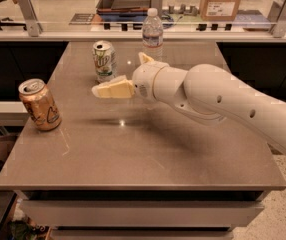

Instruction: Knock 7up can over

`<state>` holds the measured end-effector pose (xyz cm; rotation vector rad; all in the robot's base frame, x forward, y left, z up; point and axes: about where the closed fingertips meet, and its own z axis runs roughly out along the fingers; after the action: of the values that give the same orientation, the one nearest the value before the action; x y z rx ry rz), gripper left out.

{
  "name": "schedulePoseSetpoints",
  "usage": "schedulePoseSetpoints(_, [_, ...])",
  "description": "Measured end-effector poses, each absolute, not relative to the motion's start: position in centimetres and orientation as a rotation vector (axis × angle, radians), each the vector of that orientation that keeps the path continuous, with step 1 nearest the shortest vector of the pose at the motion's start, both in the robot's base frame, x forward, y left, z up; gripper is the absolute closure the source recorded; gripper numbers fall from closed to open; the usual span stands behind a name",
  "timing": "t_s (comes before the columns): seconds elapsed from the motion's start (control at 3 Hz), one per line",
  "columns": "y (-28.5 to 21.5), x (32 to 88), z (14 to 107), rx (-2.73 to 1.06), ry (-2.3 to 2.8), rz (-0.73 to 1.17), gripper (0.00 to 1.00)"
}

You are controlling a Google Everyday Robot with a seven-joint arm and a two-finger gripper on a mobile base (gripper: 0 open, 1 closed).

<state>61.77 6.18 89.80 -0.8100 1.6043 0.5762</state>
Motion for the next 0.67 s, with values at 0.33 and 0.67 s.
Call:
schedulePoseSetpoints(0.33, [6.9,63.8,89.5,-0.770,1.583,0.603,0.00])
schedulePoseSetpoints(0.67, [7.9,65.4,89.8,-0.761,1.562,0.620,0.00])
